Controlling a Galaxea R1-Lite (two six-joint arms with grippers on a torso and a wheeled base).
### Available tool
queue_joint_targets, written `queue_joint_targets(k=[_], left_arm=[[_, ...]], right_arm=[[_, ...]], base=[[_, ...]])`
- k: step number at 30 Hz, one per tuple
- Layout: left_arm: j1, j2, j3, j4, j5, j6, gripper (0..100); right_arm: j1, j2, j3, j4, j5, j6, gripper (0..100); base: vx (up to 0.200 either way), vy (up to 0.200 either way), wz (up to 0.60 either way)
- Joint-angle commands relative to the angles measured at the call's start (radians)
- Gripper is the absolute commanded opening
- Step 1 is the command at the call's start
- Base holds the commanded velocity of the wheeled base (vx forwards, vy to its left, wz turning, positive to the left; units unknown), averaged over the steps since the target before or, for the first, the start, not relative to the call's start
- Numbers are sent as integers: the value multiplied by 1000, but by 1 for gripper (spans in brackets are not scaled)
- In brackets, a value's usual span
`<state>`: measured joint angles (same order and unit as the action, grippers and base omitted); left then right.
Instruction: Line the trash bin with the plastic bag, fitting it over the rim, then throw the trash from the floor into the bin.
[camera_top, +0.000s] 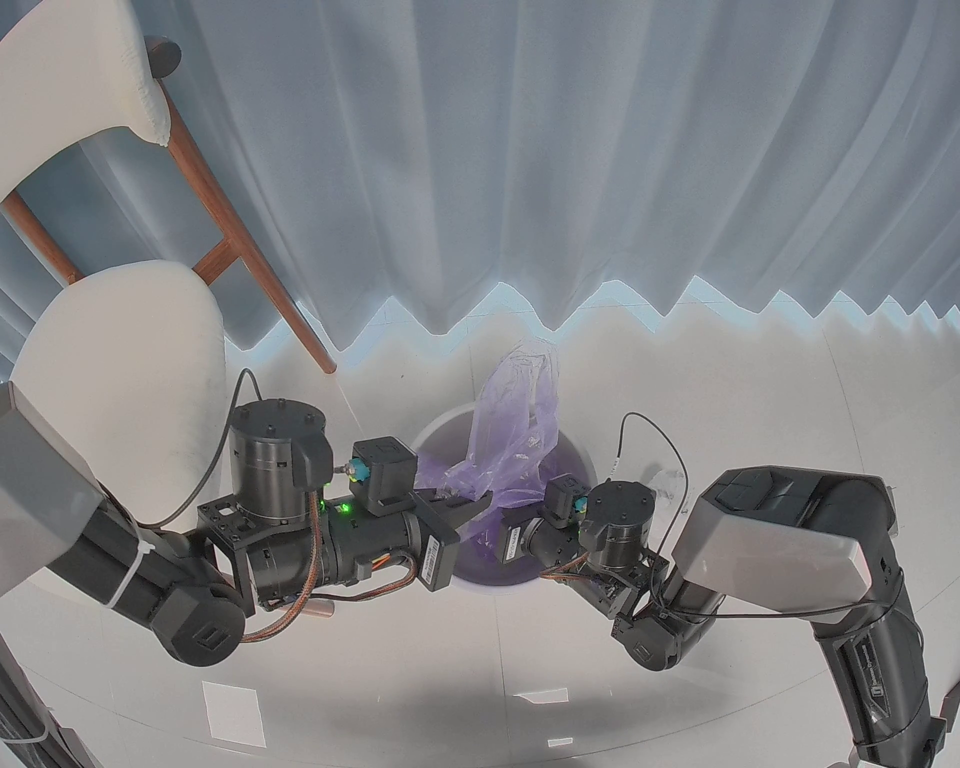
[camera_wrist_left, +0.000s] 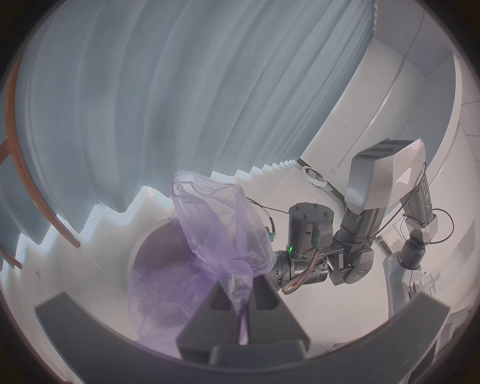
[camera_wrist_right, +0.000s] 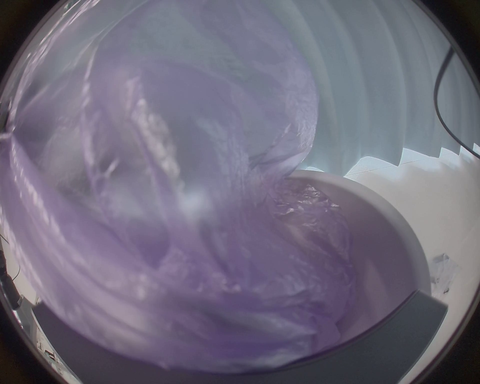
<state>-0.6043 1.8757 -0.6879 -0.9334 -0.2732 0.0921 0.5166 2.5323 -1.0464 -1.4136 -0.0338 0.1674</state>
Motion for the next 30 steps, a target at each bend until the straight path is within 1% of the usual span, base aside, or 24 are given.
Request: queue_joint_targets(k=[1,5,10,18,21,30], left_arm=[[0,-10,5,-1,0,0,0],[0,-10,11,1,5,1,0],[0,-12,16,1,8,8,0],[0,-12,24,5,28,8,0],[0,-12,25,7,29,9,0],[0,-13,25,7,37,11,0]], right_arm=[[-3,16,-7,1,-1,0,0],[14,16,3,-4,-21,0,0],[40,-12,32,-4,-21,0,0],[111,-98,172,-15,-21,7,0],[125,-127,221,-15,-21,20,0],[132,-204,344,-28,-24,21,0]], base=[[0,0,0],[0,0,0],[0,0,0],[0,0,0],[0,0,0],[0,0,0]])
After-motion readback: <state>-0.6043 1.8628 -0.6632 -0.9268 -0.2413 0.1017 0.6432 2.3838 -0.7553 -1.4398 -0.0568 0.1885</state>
